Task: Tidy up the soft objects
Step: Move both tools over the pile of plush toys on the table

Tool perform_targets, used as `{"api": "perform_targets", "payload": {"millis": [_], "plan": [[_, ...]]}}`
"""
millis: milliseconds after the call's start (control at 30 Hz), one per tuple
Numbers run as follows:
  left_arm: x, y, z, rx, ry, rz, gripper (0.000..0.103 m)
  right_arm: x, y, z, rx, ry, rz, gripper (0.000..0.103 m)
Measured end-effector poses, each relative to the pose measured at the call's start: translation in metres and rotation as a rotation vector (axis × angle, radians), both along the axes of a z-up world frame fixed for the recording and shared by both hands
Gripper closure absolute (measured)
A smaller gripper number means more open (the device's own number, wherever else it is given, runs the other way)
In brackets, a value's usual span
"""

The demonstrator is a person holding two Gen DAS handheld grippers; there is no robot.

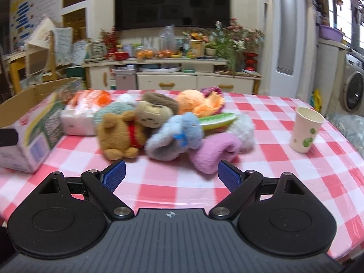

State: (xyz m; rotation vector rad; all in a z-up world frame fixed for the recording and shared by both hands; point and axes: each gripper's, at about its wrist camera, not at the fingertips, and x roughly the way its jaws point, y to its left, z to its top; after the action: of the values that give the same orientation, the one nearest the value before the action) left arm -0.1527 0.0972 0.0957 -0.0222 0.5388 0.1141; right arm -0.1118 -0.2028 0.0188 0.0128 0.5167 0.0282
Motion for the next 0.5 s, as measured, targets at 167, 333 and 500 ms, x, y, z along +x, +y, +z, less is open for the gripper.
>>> {"api": "perform_targets", "payload": {"millis": [167,333,500], "plan": [[-0.008,0.021,0.003,-0.015,-0.008,0.049,0.001,-0.008,0.018,0.004,-0.021,-0.013,0.068,0.000],[-0.015,0.038,0.006,-0.012,-0.019,0.090,0.001,-0.019,0.038,0.013,-0.032,-0.022,0.128,0.000],[-0.023,0.051,0.009,-0.015,-0.032,0.114,0.001,-0.027,0.055,0.023,-0.047,-0.033,0.176,0.000]]}}
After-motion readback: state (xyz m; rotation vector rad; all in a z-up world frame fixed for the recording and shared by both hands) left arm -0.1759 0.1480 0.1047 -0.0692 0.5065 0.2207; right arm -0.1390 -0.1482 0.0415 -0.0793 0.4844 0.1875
